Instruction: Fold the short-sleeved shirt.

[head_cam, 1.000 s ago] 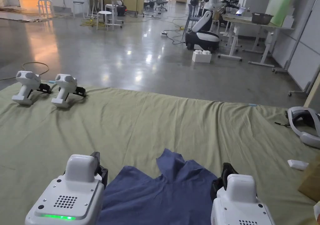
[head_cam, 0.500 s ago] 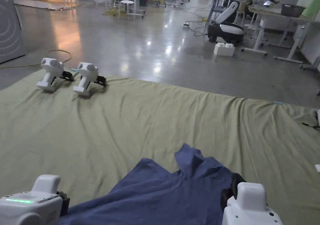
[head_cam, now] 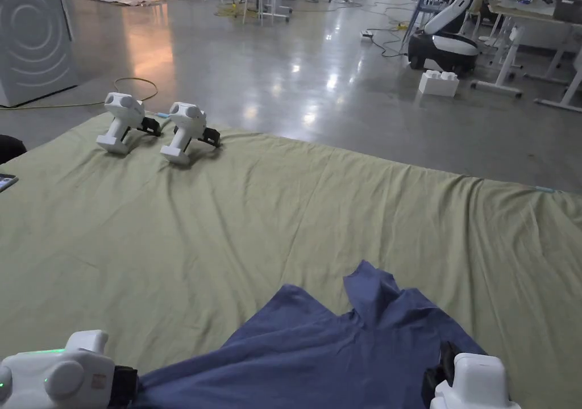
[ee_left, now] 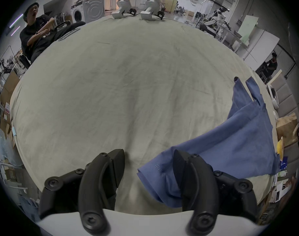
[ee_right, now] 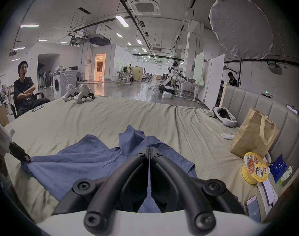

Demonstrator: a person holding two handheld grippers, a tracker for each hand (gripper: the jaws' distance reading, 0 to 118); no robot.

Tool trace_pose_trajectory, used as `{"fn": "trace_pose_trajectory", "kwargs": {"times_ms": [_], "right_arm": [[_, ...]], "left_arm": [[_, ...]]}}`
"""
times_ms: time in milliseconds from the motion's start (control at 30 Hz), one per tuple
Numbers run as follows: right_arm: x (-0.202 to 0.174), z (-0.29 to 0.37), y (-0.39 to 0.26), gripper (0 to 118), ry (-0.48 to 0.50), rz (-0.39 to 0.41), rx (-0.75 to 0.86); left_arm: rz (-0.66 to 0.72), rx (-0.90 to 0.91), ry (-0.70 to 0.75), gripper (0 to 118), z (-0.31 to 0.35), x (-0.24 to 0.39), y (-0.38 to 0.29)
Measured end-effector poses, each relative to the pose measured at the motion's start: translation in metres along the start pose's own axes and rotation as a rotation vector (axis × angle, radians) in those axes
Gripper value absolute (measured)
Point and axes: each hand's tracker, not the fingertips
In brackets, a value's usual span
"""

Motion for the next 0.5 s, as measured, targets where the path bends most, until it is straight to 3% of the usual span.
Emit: {"fn": "trace_pose_trajectory", "kwargs": {"times_ms": [133,167,267,400,500], "right_arm": [[0.002,-0.011,-0.003,4,-0.002,-0.003,-0.03],[0.002,-0.015,-0.004,4,0.0,-0.008,-0.037],[0.005,-0.036,-0.002,4,0.01,-0.017,-0.077],[0.017,-0.1,0.011,7,0.048,-0.013,-0.229],[0.03,-0.164,0.024,28,0.098,0.014,-0.353]], "left_arm": [[-0.01,0.006,0.047,67,-0.004,0.015,0.001],[-0.021,0.014,0.064,61,-0.004,0.018,0.0],[-0.084,0.041,0.067,15,-0.001,0.033,-0.005],[-0.131,0.039,0.084,10,-0.009,0.045,-0.008],[-0.109,0.074,0.073,10,-0.003,0.038,-0.009]]}}
